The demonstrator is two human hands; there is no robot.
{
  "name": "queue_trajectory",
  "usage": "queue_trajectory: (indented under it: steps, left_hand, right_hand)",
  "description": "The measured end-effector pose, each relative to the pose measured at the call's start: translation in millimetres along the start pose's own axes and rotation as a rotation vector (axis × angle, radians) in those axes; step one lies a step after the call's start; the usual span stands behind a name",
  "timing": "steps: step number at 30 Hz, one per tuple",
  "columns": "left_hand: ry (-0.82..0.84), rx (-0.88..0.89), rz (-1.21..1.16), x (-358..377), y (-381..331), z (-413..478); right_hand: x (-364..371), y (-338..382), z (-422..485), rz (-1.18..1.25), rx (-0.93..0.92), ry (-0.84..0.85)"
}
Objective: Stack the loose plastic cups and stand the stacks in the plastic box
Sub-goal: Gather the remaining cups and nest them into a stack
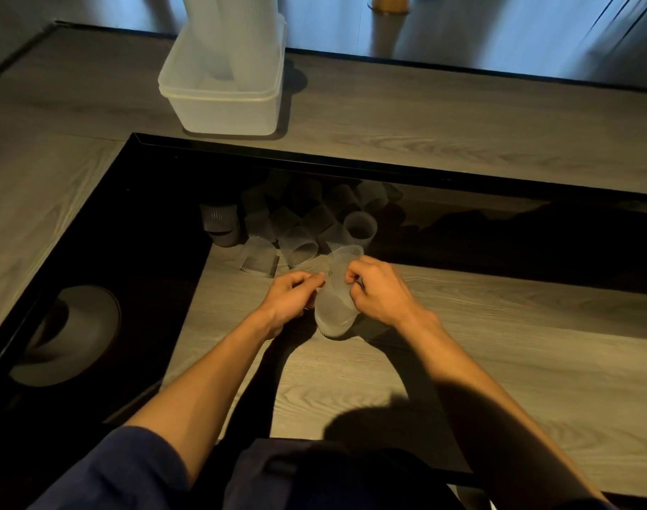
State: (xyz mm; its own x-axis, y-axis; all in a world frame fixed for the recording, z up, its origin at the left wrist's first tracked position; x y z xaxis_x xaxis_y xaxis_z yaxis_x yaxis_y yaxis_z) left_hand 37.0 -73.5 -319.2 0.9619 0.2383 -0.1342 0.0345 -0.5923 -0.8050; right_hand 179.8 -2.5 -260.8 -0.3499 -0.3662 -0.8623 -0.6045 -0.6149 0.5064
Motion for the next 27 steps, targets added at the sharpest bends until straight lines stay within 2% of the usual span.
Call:
queue_trajectory:
  steps: [7, 14, 18, 22, 23, 25, 27]
  left_hand:
    - [0.042, 0.015, 0.018, 1.1, -3.9, -6.1]
    - [0.09, 0.16, 0.04, 1.8, -11.9, -10.1]
    - [0.089, 0.153, 0.062, 3.3, -7.0, -2.9]
    - [0.067, 0.13, 0.101, 1.2, -1.1, 4.1]
    - [0.068, 0.129, 0.106, 1.5, -0.7, 4.8]
    - [0.062, 0.133, 0.106, 1.9, -1.2, 6.2]
    - [0.05, 0.14, 0.11, 2.6, -2.5, 6.7]
  right_hand:
    - [-4.6, 5.1, 4.0, 0.005, 0.025, -0.049]
    - [-7.7, 8.6, 5.3, -0.06, -0.012, -0.078]
    - [5.9, 0.6, 7.2, -0.018, -0.015, 0.015]
    - [-11.5, -19.3, 5.4, 0.112, 0.106, -0.291]
    - [-11.3, -24.5, 6.3, 0.083, 0.152, -0.288]
    - [0.3, -34.1, 10.8, 0.011, 0.252, -0.109]
    - [11.7, -40.2, 14.0, 0.043, 0.307, 0.043]
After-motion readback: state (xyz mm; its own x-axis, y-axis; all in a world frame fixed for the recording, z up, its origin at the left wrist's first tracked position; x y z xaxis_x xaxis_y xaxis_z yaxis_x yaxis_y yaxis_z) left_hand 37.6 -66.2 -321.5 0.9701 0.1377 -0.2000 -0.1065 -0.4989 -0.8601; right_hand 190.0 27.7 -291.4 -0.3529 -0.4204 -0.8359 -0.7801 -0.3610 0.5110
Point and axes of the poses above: each hand's wrist, its own z-axis towards the middle knuckle, its own x-axis out of the palm, y = z × x, the point moved 8 cm from there along z, towards the middle knuckle, and after that the axes turned 5 degrees about -x, right-handed, at the moved point
